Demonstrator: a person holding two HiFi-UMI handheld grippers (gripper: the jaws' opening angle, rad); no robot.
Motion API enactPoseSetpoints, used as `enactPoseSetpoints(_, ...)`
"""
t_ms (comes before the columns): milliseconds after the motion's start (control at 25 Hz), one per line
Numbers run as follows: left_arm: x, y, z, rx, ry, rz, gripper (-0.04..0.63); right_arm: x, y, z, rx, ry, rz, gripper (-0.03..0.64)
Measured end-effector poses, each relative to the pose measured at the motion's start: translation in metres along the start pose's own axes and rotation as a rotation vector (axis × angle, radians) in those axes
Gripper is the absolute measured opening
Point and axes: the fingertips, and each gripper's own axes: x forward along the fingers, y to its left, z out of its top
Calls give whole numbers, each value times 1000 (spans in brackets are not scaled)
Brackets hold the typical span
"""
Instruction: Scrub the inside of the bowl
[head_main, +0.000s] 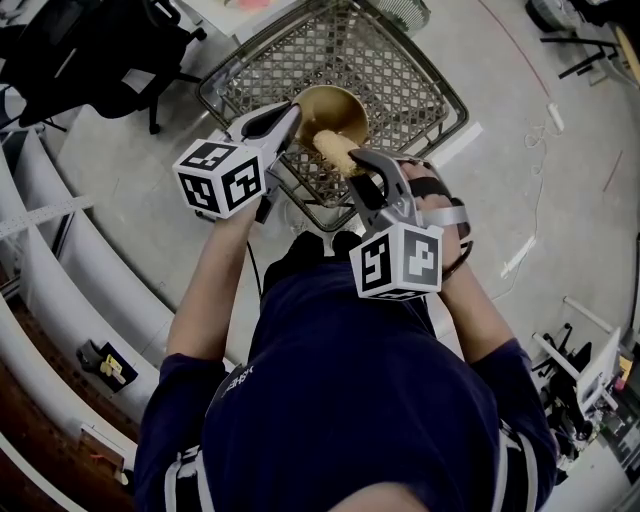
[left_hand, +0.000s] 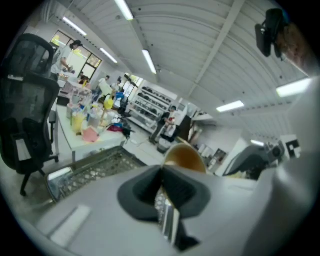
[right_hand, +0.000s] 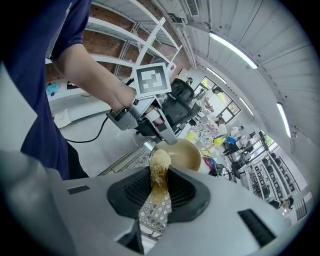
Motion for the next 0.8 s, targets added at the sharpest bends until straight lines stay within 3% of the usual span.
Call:
enactPoseSetpoints(560,7,2,1,14,14,8,14,-14,-33,-22,64,21,-70,75)
enactPoseSetpoints(800,8,3,2,7,14,10,14,-11,-28,-18,69,10,-50,75)
